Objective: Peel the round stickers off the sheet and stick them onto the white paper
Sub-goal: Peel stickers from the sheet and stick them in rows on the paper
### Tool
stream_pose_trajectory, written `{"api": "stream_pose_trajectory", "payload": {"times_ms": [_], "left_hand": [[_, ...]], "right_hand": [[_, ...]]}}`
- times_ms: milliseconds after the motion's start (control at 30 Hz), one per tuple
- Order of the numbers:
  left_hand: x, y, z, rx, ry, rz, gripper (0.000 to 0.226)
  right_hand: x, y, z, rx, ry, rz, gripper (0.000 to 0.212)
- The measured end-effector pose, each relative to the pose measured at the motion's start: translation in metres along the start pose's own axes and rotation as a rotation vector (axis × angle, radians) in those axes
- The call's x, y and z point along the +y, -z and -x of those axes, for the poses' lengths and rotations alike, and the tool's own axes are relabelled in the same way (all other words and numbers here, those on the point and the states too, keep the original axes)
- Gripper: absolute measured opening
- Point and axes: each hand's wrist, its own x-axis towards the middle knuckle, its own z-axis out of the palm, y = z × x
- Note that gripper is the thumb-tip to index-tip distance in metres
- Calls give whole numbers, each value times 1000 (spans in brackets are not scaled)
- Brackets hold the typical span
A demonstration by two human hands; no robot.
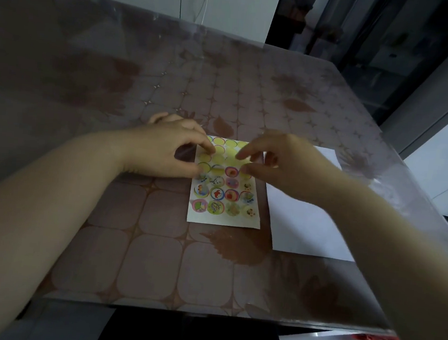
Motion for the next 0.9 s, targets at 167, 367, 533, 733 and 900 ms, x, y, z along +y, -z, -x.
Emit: {"api": "stream_pose_trajectory", "payload": {"times_ms": [167, 367, 533, 733, 900], "left_hand": [[4, -2, 0, 72, -40, 1, 71], [4, -2, -2, 13, -26, 16, 58], [6, -1, -2, -7, -17, -25, 52], [8, -1, 0, 28, -35, -26, 61], [8, -3, -1, 34, -44, -29, 65]], "right_hand": [[-7, -32, -21, 5, -42, -180, 14], [-5, -36, -22, 55, -100, -372, 6], [-4, -17, -14, 114, -194, -605, 8], [28, 30, 17, 59, -260, -308, 4], [60, 12, 47, 134, -287, -192, 14]]}}
